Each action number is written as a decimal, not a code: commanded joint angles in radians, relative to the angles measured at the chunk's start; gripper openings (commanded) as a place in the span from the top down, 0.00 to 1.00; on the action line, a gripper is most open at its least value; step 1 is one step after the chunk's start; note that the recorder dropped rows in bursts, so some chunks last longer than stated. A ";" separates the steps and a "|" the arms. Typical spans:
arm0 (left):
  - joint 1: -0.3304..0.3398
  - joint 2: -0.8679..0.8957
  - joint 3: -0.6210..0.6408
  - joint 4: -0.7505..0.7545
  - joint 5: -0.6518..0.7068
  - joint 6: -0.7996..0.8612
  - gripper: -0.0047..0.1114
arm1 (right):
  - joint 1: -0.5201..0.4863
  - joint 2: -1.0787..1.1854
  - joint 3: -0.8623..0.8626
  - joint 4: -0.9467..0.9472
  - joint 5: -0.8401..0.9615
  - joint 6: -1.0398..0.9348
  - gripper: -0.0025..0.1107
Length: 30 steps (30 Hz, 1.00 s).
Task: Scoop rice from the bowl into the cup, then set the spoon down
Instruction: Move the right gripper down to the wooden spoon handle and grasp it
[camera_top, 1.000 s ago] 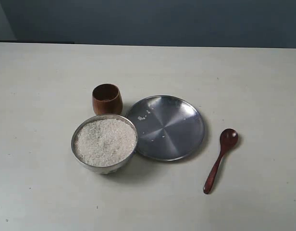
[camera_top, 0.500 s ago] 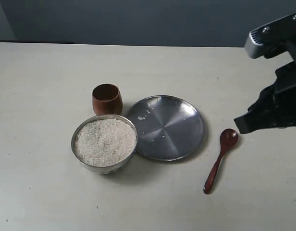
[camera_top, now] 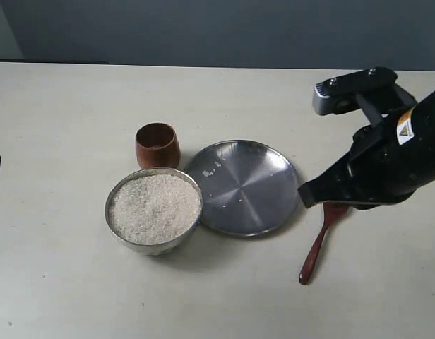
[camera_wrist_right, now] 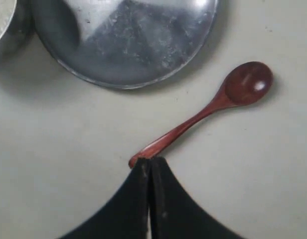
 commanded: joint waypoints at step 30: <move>0.003 0.001 0.002 -0.005 -0.012 -0.002 0.96 | 0.009 0.235 0.183 0.187 -0.404 0.002 0.98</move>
